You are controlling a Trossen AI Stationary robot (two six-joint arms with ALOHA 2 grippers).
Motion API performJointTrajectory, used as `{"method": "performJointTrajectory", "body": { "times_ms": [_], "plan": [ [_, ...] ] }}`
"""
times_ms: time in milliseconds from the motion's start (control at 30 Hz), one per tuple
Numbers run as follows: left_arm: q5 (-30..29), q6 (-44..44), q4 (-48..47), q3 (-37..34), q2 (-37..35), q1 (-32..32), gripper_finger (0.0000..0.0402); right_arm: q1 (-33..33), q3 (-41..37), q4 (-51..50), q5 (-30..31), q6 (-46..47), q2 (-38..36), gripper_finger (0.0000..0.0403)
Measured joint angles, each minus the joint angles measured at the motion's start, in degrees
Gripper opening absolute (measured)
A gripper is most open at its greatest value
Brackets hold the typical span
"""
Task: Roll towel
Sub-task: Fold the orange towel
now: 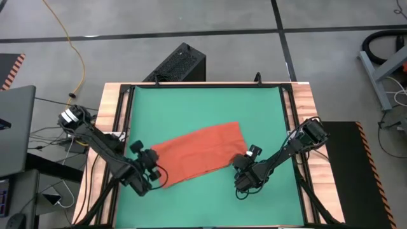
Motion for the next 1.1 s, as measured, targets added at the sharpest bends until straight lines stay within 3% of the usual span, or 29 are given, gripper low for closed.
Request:
{"method": "performJointTrajectory", "body": {
  "times_ms": [167, 300, 500, 700, 1100],
  "plan": [
    [4.8, 2.7, 9.6, -7.4, 0.0, 2.7, 0.0064, 0.0, 0.0, 0.0, 0.0, 0.0, 0.0, 0.0025],
    [2.2, 0.3, 10.3, -9.5, 0.0, 3.3, 0.0042, 0.0, 0.0, 0.0, 0.0, 0.0, 0.0, 0.0025],
    [8.4, -1.9, 12.9, -14.3, 0.0, 3.3, 0.0012, 0.0, 0.0, 0.0, 0.0, 0.0, 0.0, 0.0024],
    [8.9, -4.9, 16.5, -17.9, -0.2, 3.1, 0.0001, 0.7, 0.0, -0.7, 0.0, 0.0, 0.0, 0.0024],
    [8.7, -8.0, 14.1, -17.6, -0.1, 1.5, 0.0, 13.0, 0.1, -1.2, 1.0, 7.3, 0.0, 0.0024]
  ]
}}
